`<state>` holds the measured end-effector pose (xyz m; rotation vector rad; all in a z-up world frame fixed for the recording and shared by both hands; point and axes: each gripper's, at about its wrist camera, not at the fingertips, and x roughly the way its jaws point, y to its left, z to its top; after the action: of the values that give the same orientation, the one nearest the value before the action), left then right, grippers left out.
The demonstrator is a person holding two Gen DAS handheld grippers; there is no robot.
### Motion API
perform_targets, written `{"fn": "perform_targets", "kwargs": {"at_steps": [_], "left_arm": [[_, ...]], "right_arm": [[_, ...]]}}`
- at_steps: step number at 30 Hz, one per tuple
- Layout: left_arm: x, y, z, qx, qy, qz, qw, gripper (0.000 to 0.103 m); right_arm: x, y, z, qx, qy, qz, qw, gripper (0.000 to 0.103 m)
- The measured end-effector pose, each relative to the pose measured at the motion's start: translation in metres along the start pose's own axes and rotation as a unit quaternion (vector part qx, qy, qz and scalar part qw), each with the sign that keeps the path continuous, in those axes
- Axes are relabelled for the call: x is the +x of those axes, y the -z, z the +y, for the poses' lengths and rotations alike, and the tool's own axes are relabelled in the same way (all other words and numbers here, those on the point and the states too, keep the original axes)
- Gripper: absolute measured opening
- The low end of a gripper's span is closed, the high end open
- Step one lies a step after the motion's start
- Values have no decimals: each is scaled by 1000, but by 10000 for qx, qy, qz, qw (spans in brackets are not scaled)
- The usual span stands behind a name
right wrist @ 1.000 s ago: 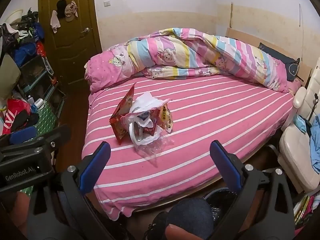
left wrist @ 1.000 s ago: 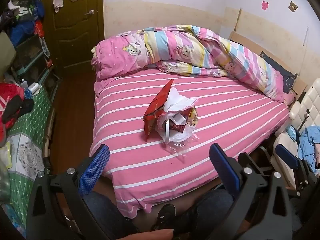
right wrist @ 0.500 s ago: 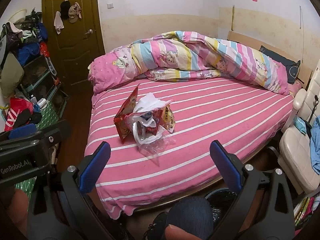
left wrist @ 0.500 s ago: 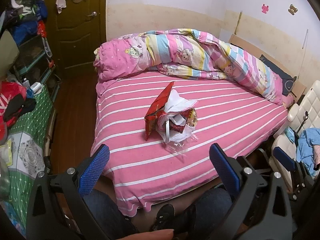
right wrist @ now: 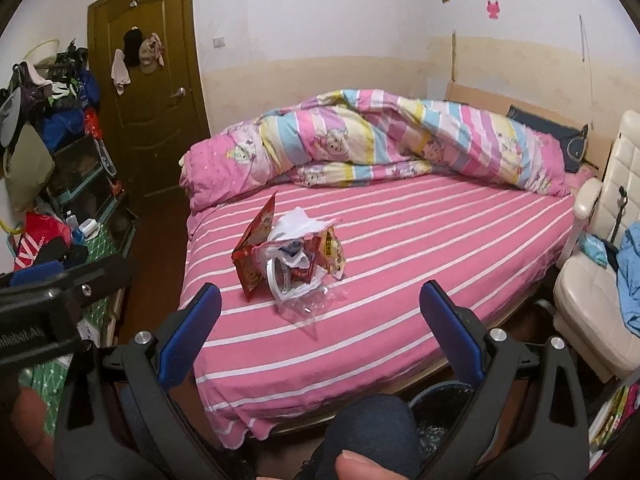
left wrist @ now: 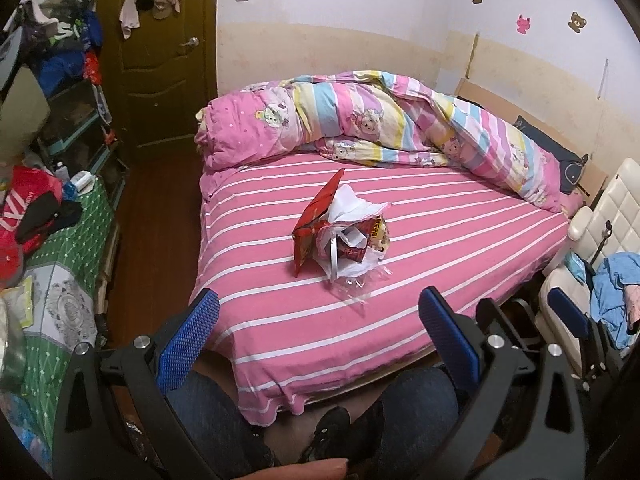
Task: Collect trash
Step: 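Move both grippers toward the trash pile on the striped bed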
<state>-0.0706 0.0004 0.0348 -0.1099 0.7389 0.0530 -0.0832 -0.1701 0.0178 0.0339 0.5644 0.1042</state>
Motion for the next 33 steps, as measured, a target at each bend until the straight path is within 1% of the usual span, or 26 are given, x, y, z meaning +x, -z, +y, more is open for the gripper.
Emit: {"fn": "perform_targets", "kwargs": {"at_steps": [3, 4, 6, 9, 12, 18, 23, 28, 33], "left_arm": [[-4, 2, 1, -39, -33, -47, 10000, 97], [-5, 2, 1, -53, -49, -66, 10000, 97], [-6, 5, 3, -83, -53, -95, 9999, 97], [-7, 11, 5, -100, -99, -127, 9998, 97], [-7, 17, 7, -125, -105, -112, 9998, 97], [0, 16, 6, -105, -97, -65, 9999, 97], [9, 15, 10, -152, -31, 0, 9999, 97], [29, 16, 14, -190, 28, 162, 9997, 97], [57, 14, 24, -280, 63, 397, 9988, 97]], "right_arm": [[-6, 4, 3, -193, 121, -100, 9997, 98], [-9, 5, 3, -229, 100, -205, 9995, 98], [-15, 7, 3, -296, -92, -418, 9986, 98], [-22, 9, 10, -516, -45, -568, 9970, 98], [-25, 8, 12, -546, -62, -621, 9966, 98], [-22, 6, 18, -577, -179, -595, 9964, 98], [-16, 7, 17, -528, -137, -582, 9968, 98], [0, 5, 17, -520, -166, -438, 9975, 98], [26, 4, 17, -462, -192, -249, 9984, 98]]}}
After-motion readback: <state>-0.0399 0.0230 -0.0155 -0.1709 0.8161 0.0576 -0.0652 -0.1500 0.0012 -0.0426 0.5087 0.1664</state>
